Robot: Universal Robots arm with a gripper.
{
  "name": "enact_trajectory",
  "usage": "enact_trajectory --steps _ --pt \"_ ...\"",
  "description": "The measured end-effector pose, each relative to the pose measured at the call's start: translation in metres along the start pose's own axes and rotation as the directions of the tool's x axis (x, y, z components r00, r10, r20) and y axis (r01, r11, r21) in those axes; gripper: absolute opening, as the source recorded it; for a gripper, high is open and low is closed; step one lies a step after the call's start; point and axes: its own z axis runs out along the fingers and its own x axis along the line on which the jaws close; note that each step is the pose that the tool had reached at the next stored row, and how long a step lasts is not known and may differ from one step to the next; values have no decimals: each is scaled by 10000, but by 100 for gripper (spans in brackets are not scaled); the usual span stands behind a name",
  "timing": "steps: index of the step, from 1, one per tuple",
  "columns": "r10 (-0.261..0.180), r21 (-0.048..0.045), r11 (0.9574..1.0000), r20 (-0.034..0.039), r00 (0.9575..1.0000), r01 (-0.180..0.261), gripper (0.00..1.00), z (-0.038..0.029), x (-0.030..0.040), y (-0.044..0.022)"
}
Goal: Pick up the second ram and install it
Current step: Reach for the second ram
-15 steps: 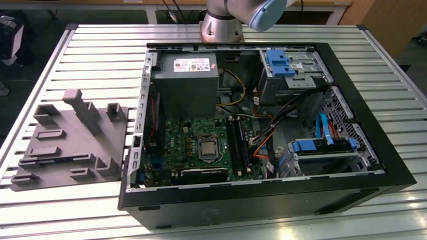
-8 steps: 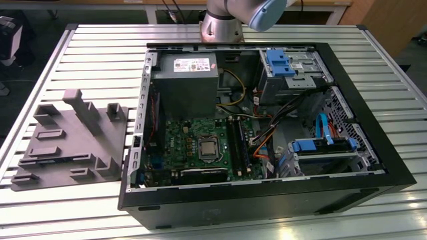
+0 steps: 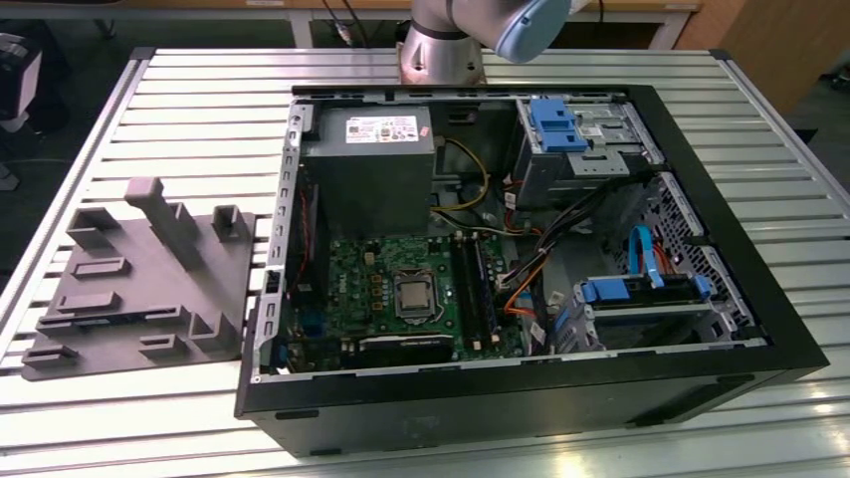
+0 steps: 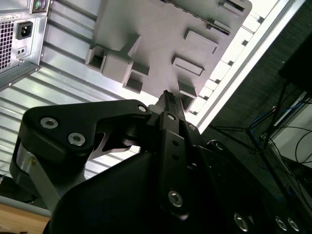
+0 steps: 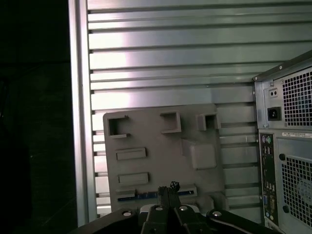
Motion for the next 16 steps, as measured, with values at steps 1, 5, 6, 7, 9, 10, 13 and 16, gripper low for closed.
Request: enact_trajectory --steps 1,5,6,7,9,10,13,16 --pt "0 1 10000 0 10000 0 11 0 2 -1" --pt "0 0 10000 1 10000 0 11 1 9 -5" --pt "0 0 10000 0 10000 0 11 2 11 -6" --pt "0 1 10000 0 10000 0 11 2 13 -7" --pt "0 0 10000 1 10000 0 11 3 16 -9" --pt "0 0 10000 1 10000 0 11 4 18 -11" --pt "0 0 10000 0 10000 0 11 7 24 -16" --pt "0 0 10000 1 10000 0 11 9 30 -21"
